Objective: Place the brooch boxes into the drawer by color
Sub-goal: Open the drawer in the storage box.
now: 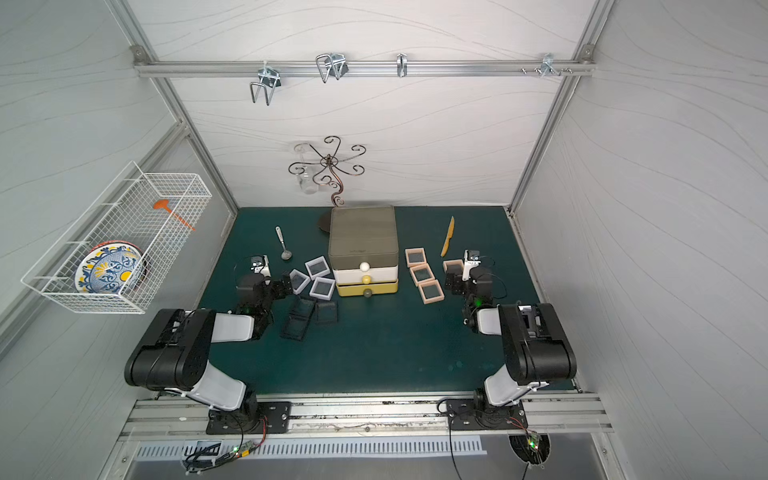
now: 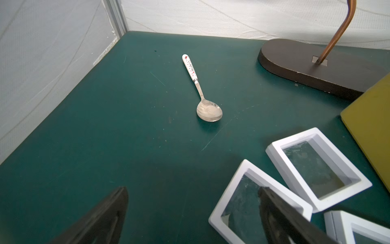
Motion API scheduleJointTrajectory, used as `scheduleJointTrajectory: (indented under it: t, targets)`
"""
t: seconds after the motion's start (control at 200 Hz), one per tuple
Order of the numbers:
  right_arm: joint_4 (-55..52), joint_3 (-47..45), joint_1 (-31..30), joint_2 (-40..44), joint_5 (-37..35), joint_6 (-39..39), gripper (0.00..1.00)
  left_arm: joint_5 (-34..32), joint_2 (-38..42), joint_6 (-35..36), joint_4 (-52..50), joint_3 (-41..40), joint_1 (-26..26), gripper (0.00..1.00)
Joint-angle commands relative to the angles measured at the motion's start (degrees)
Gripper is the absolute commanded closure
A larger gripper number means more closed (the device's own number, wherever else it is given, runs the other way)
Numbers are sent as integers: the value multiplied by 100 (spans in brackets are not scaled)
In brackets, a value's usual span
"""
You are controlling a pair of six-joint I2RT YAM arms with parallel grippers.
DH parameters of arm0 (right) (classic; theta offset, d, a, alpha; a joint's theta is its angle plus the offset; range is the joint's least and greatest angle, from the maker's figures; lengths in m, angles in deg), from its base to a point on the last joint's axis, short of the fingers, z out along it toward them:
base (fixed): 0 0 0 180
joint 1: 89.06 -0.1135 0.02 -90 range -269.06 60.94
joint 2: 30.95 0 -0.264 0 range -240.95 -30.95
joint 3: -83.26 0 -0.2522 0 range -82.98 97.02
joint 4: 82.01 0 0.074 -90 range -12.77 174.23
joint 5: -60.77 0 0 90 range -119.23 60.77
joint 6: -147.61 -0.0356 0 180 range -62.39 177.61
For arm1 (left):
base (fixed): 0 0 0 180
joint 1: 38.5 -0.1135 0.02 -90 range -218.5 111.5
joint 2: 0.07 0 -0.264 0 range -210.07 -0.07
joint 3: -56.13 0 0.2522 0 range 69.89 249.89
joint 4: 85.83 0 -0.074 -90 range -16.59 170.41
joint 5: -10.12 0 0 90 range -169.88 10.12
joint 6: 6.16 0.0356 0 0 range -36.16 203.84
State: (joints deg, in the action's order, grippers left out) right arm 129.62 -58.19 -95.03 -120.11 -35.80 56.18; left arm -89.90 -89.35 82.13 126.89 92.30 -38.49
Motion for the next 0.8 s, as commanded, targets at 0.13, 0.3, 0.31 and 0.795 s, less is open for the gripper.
scheduleJointTrajectory:
  t: [0.13,0.3,0.31,0.795]
  targets:
    - [-3,35,17,-51,-22,68,1,88,25,-32,153,182,-36,0]
    - [-3,42,9,-64,-18,64,1,88,26,-34,151,184,-36,0]
    - [-6,43,13,-59,-13,64,1,88,25,-31,151,184,-36,0]
    - [-2021,831,27,969,-565,-191,1,346,904,101,-1408,704,-28,3]
